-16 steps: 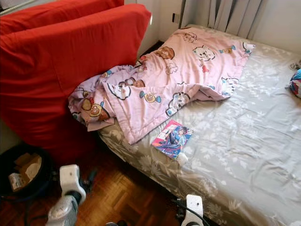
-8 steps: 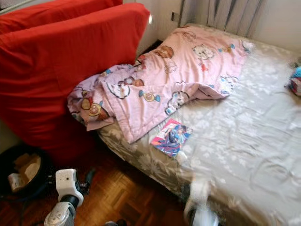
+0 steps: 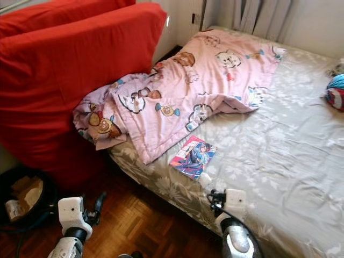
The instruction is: Clean up the room
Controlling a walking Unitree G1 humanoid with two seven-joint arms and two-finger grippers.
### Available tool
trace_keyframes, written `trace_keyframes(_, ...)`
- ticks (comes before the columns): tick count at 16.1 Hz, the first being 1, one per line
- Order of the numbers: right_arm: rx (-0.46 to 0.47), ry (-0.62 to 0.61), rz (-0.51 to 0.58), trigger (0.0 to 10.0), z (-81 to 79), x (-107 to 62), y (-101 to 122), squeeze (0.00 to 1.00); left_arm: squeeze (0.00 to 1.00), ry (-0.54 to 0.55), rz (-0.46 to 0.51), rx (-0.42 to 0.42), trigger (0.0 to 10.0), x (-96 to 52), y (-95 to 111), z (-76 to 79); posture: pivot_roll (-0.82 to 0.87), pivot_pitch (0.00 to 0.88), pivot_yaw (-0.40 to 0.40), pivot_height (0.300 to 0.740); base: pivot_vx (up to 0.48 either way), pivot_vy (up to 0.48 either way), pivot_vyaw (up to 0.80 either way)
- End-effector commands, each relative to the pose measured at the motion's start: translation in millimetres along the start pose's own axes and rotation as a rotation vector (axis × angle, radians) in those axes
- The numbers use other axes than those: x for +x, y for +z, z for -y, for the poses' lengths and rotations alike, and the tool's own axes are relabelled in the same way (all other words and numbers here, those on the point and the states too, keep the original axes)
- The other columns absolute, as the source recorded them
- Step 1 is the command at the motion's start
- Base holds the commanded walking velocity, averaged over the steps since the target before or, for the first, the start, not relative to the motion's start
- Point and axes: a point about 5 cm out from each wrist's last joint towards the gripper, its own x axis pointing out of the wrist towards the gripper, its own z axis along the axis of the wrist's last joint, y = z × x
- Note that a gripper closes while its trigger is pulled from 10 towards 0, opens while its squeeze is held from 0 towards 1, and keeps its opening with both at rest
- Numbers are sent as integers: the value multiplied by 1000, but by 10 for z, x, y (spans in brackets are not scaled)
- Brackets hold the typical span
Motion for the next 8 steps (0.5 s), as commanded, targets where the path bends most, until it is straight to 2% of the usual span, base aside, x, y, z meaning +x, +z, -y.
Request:
trace_keyframes(1,-2,-5,-12,10000,27,-54,-60,0,0,9,-28,-10,10000,-38,-41,5,-4,135,-21,740,0,0,0)
trace_keyframes(6,-25,6,-16,10000,37,-64,-66,0,0,7,-23,-24,10000,-6,16,41,-4,122,-23,740,0,0,0)
trace_keyframes(8,-6,2,-23,10000,24,-58,-72,0,0,5,-24,-22,10000,-10,21,31,0,120,-22,740,0,0,253)
